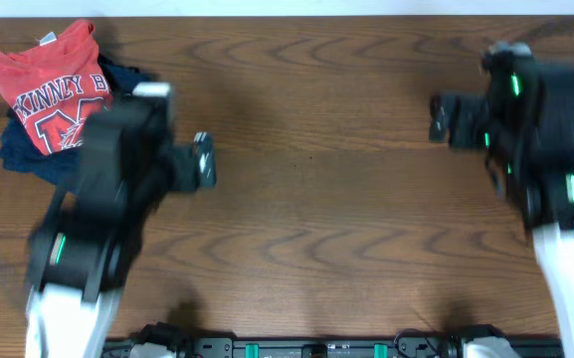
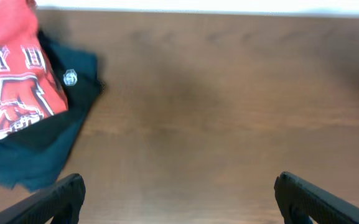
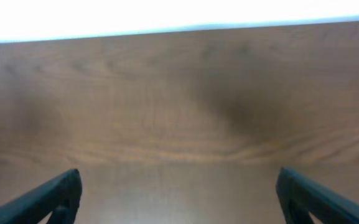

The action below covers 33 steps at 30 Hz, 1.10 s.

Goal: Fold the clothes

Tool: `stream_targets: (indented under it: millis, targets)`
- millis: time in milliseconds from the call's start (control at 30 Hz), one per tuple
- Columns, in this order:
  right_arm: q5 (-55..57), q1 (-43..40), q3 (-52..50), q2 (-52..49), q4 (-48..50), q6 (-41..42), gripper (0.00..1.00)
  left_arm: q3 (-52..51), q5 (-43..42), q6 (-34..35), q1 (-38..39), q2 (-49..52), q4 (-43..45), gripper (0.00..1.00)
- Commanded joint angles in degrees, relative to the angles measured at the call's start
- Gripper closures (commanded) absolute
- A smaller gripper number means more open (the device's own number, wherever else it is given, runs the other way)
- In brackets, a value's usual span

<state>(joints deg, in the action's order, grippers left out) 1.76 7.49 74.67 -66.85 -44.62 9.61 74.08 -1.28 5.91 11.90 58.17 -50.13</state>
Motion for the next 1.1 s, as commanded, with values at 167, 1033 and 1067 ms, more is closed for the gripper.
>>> stream_targets:
  millis: [167, 1033, 1067]
  targets:
    - [8.7, 5.6, -24.8, 29.1, 5.8, 1.1, 0.01, -16.0, 1.0, -0.5, 0.0, -23.9, 1.3, 0.02]
    - [8.5, 1.7, -29.3, 45.6, -21.6, 1.5, 0.01, -16.1, 1.0, -0.5, 0.0, -30.2, -19.5, 0.02]
    - [8.5, 0.7, -29.7, 47.0, -20.3, 0.7, 0.01, -16.1, 1.0, -0.5, 0.0, -30.2, -19.5, 0.02]
